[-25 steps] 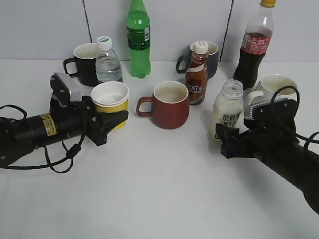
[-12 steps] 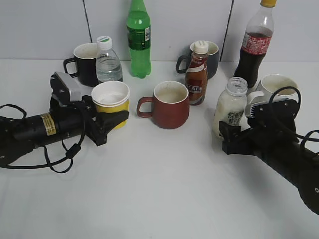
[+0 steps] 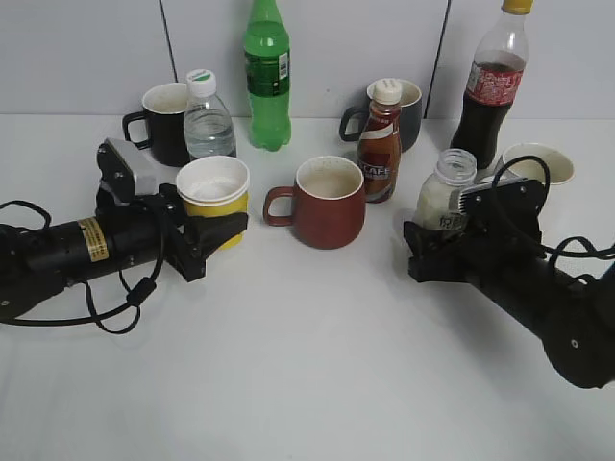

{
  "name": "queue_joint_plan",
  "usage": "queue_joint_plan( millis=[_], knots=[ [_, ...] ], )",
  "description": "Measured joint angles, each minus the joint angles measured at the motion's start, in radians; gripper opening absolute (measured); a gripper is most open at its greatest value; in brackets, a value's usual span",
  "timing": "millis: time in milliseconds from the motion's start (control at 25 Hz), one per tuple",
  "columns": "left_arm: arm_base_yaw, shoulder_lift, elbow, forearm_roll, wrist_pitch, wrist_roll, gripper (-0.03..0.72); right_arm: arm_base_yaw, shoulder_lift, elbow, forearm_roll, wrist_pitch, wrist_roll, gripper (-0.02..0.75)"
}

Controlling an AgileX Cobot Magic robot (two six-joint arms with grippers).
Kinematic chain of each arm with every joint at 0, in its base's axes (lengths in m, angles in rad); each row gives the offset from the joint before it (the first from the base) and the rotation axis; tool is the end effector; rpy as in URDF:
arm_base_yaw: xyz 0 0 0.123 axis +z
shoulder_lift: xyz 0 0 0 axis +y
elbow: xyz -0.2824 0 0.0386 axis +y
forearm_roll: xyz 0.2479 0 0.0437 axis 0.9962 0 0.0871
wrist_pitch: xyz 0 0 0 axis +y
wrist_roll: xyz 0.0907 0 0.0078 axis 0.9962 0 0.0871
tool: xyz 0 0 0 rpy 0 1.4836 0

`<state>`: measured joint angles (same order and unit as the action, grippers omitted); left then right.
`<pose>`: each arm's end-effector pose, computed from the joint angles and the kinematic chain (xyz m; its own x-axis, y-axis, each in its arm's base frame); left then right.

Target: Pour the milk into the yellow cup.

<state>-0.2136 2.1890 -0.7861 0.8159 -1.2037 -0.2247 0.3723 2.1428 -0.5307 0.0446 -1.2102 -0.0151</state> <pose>0.3233 -0.1334 0.0766 -0.1341 0.1336 -0.9819 0.8249 0.5642 -0.0359 0.2857 0.1075 0.0618 -0.2888 -0.1121 -0.9508 -0.3263 0.9452 -0.0123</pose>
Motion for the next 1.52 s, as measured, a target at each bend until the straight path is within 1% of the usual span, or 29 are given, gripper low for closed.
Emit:
queue_joint_plan(
  millis=[160, 240, 320, 360, 720, 880, 1040, 1080, 1280, 1400, 1520],
  knots=[
    [0.0, 0.0, 0.0, 0.0, 0.0, 0.0, 0.398, 0.0, 0.027, -0.046, -0.001, 0.0, 0.0, 0.587],
    [0.0, 0.0, 0.0, 0.0, 0.0, 0.0, 0.398, 0.0, 0.035, -0.061, -0.001, 0.0, -0.001, 0.566],
    [0.0, 0.0, 0.0, -0.002, 0.0, 0.0, 0.398, 0.0, 0.04, -0.068, -0.001, 0.0, -0.001, 0.495],
    [0.0, 0.0, 0.0, -0.004, 0.0, 0.0, 0.398, 0.0, 0.041, -0.068, -0.001, 0.0, -0.002, 0.435],
    [0.0, 0.0, 0.0, 0.003, 0.0, 0.0, 0.398, 0.0, 0.032, -0.066, 0.014, 0.007, -0.05, 0.439],
    [-0.01, 0.0, 0.0, 0.038, -0.001, 0.0, 0.398, 0.0, -0.049, -0.06, -0.045, 0.079, -0.141, 0.439],
    [-0.023, -0.002, 0.0, 0.039, -0.001, 0.0, 0.398, 0.0, -0.162, -0.064, -0.098, 0.142, -0.168, 0.439],
    [-0.053, -0.018, 0.0, 0.031, 0.001, 0.0, 0.398, 0.0, -0.188, -0.07, -0.109, 0.164, -0.169, 0.439],
    [-0.104, -0.06, 0.0, -0.002, 0.004, 0.0, 0.398, 0.014, -0.261, -0.139, -0.18, 0.305, -0.199, 0.439],
    [-0.124, -0.085, 0.0, -0.019, 0.008, -0.006, 0.398, 0.051, -0.264, -0.192, -0.193, 0.367, -0.291, 0.439],
    [-0.15, -0.112, 0.0, -0.024, 0.022, -0.035, 0.398, 0.092, -0.264, -0.245, -0.203, 0.444, -0.402, 0.439]
  ],
)
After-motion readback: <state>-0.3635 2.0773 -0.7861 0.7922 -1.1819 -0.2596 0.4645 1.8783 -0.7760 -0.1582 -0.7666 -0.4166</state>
